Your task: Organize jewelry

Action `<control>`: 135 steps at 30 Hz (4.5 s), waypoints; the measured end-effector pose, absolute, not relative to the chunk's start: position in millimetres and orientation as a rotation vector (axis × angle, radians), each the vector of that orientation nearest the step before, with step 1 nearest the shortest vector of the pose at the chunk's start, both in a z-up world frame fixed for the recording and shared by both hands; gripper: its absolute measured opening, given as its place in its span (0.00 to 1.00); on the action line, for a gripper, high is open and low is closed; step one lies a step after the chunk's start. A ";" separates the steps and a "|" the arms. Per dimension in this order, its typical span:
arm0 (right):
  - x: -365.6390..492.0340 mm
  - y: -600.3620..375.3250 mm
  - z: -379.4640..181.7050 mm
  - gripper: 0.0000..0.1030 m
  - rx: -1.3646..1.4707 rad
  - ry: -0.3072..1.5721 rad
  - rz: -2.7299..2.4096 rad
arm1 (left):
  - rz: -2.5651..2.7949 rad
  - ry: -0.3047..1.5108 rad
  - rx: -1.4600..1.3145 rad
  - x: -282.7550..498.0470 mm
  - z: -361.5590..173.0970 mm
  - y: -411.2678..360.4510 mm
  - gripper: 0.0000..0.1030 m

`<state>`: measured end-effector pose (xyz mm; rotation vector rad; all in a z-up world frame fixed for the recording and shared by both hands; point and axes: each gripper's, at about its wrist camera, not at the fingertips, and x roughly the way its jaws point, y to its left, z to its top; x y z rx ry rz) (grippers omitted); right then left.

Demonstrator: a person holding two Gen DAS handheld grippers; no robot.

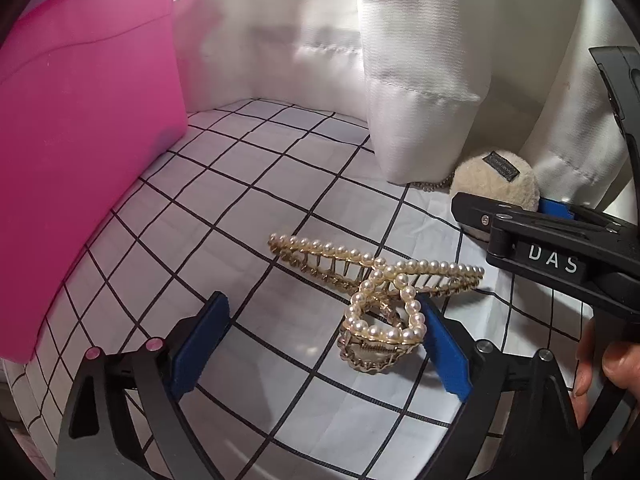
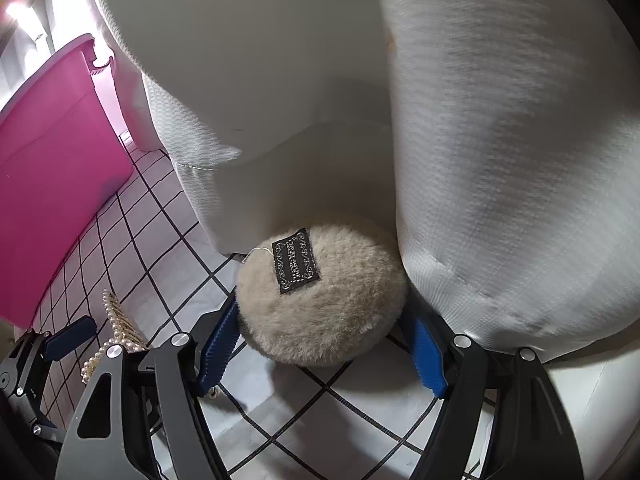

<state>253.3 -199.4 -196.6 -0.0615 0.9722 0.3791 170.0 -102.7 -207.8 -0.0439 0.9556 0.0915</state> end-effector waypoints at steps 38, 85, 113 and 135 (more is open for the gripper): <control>92.8 -179.8 -105.0 0.59 0.075 0.897 0.296 | -0.149 0.877 -0.002 69.2 -119.2 -42.9 0.30; 158.1 111.5 22.6 0.59 -0.133 0.798 0.645 | 0.170 0.668 -0.119 89.0 7.1 219.4 0.30; 178.0 112.9 1.4 0.72 -0.129 0.883 0.539 | 0.283 0.704 -0.122 98.6 -0.2 234.3 0.94; 144.9 97.0 20.4 0.72 -0.119 0.815 0.548 | 0.344 0.775 -0.107 89.3 7.6 223.4 0.94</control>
